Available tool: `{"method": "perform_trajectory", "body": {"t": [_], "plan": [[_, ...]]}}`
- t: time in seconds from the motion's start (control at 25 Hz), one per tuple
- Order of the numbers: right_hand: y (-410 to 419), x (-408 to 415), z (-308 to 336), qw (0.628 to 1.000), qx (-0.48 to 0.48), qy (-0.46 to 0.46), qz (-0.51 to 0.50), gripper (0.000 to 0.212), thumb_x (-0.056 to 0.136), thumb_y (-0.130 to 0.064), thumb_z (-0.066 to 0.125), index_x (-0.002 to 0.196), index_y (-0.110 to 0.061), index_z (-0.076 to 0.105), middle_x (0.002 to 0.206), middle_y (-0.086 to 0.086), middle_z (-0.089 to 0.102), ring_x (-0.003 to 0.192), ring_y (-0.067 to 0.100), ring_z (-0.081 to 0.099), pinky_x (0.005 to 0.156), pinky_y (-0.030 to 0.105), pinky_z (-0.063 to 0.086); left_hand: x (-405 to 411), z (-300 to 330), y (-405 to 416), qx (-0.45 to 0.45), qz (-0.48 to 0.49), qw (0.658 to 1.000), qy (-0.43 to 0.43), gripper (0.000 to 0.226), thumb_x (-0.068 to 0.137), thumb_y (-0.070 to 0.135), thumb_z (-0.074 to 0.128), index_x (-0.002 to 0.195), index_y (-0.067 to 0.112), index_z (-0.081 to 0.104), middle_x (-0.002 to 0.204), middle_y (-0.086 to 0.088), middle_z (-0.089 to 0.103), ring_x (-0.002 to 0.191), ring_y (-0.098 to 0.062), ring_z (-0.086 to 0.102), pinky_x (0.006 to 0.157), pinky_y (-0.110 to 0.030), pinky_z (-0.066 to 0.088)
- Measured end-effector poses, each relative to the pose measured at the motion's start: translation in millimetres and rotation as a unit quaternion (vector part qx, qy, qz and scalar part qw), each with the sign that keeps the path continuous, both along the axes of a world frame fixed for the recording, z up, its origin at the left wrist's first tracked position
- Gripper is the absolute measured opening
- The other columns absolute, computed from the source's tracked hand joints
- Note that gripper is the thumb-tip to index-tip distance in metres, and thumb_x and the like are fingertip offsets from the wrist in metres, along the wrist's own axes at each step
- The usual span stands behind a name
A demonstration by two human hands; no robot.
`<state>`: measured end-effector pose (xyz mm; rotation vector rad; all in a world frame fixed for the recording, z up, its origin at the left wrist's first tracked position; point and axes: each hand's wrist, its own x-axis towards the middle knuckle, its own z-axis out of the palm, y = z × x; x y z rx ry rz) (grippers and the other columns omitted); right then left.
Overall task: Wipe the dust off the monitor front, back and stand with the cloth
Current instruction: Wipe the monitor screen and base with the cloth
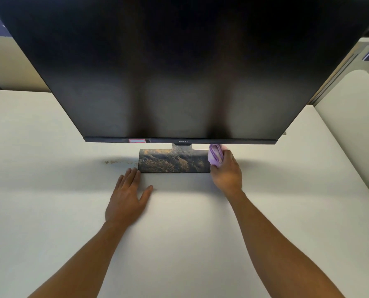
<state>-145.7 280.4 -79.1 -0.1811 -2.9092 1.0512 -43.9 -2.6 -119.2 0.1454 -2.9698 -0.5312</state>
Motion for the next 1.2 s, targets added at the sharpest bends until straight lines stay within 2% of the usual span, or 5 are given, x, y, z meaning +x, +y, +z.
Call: {"method": "perform_trajectory", "body": {"t": [0.2, 0.32, 0.52, 0.72, 1.2], "plan": [[-48, 18, -4, 0.994, 0.001, 0.075, 0.075, 0.054, 0.08, -0.013, 0.068, 0.129, -0.011, 0.046, 0.119, 0.009, 0.059, 0.104, 0.027, 0.059, 0.084, 0.026, 0.044, -1, -2, 1, -0.005, -0.003, 1.0, 0.004, 0.081, 0.09, 0.062, 0.029, 0.144, 0.003, 0.042, 0.153, -0.009, 0.039, 0.146, -0.019, 0.025, 0.121, -0.035, 0.015], [-83, 28, -2, 0.985, -0.059, 0.016, 0.162, 0.053, 0.085, -0.02, 0.068, 0.131, -0.02, 0.044, 0.122, 0.004, 0.06, 0.105, 0.023, 0.06, 0.087, 0.024, 0.044, -1, -2, 0, -0.003, 0.0, 1.0, 0.003, 0.08, 0.089, 0.062, 0.029, 0.144, 0.004, 0.043, 0.153, -0.008, 0.039, 0.146, -0.018, 0.025, 0.121, -0.035, 0.015], [-54, 25, 10, 0.992, -0.09, 0.026, 0.083, 0.034, 0.084, -0.024, 0.071, 0.11, -0.019, 0.05, 0.09, -0.002, 0.059, 0.072, 0.018, 0.057, 0.058, 0.015, 0.037, 0, -1, -1, -0.002, -0.004, 1.0, 0.001, 0.081, 0.09, 0.062, 0.027, 0.145, 0.004, 0.041, 0.154, -0.007, 0.036, 0.147, -0.017, 0.022, 0.121, -0.036, 0.016], [9, 12, 8, 0.994, -0.046, 0.059, -0.085, 0.035, 0.083, -0.014, 0.071, 0.112, -0.012, 0.051, 0.1, 0.013, 0.065, 0.085, 0.034, 0.063, 0.071, 0.027, 0.043, 0, -1, 1, -0.004, 0.0, 1.0, 0.001, 0.082, 0.09, 0.062, 0.026, 0.146, 0.005, 0.039, 0.155, -0.006, 0.035, 0.147, -0.016, 0.02, 0.121, -0.033, 0.011], [-32, 10, -7, 0.995, 0.08, 0.052, -0.015, 0.06, 0.077, -0.014, 0.077, 0.126, -0.011, 0.041, 0.128, 0.011, 0.051, 0.121, 0.03, 0.05, 0.099, 0.038, 0.046, 1, 3, 3, -0.011, -0.004, 1.0, 0.009, 0.082, 0.09, 0.062, 0.028, 0.145, 0.002, 0.04, 0.154, -0.008, 0.036, 0.147, -0.018, 0.022, 0.121, -0.035, 0.013]]}}
